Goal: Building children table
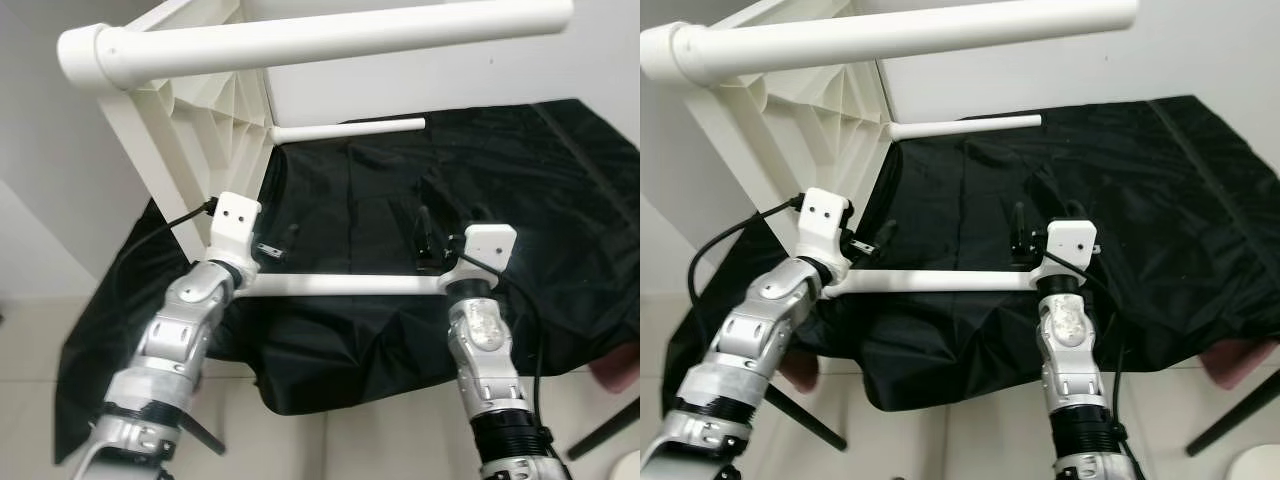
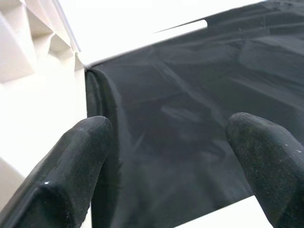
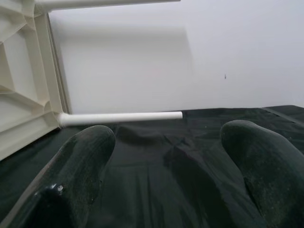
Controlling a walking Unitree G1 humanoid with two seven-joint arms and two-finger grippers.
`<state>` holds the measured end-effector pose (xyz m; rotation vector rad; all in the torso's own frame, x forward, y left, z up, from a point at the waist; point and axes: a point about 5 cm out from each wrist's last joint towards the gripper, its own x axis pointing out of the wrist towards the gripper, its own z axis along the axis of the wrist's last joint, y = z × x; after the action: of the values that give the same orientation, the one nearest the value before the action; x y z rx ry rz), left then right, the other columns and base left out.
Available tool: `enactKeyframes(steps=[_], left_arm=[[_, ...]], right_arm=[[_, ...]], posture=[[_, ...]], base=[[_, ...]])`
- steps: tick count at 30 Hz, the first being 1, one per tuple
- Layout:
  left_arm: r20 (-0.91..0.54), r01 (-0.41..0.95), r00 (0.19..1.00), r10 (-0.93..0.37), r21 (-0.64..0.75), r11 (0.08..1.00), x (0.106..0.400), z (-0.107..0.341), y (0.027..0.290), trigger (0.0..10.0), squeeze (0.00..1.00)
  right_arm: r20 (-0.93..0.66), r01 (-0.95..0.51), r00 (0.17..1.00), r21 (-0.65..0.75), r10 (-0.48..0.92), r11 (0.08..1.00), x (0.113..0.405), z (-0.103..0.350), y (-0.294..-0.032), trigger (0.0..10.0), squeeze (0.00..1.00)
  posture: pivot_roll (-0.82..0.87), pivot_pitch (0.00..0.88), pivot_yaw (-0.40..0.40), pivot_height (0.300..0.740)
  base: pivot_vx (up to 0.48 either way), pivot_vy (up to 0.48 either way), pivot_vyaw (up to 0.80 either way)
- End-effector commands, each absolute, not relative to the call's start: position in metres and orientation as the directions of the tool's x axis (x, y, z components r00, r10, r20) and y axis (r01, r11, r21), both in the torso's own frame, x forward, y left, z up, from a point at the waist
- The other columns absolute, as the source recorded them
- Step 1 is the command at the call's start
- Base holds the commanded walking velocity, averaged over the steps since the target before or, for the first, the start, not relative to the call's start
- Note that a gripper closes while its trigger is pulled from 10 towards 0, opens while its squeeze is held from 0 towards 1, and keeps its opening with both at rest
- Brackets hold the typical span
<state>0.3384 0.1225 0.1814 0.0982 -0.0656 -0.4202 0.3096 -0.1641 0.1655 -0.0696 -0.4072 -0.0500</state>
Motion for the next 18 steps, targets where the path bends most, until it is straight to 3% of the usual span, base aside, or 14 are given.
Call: enactKeyframes(steps=[1,3,9,18], left_arm=[[0.057,0.33,0.94,-0.337,0.109,0.938,0.341,0.182,0.134,10.0,0.0],[0.062,0.306,0.948,-0.313,0.106,0.946,0.342,0.18,0.137,10.0,0.0],[0.04,0.312,0.947,-0.319,0.131,0.941,0.341,0.175,0.136,10.0,0.0],[0.043,0.339,0.939,-0.341,0.06,0.939,0.342,0.171,0.131,10.0,0.0]], right_arm=[[0.361,0.078,0.931,-0.06,-0.052,0.995,0.312,0.161,-0.164,10.0,0.0],[0.345,0.053,0.938,-0.044,-0.034,0.998,0.313,0.159,-0.162,10.0,0.0],[0.343,0.011,0.939,-0.05,0.007,0.999,0.314,0.16,-0.157,10.0,0.0],[0.346,0.036,0.938,-0.05,-0.017,0.998,0.311,0.165,-0.162,10.0,0.0]], posture=[[0.06,0.0,0.094,0.74],[0.06,0.004,0.05,0.74],[0.06,0.008,0.036,0.74],[0.02,0.042,-0.005,0.74]], base=[[0.0,0.0,0.0],[0.0,0.0,0.0],[0.0,0.0,0.0],[0.0,0.0,0.0]])
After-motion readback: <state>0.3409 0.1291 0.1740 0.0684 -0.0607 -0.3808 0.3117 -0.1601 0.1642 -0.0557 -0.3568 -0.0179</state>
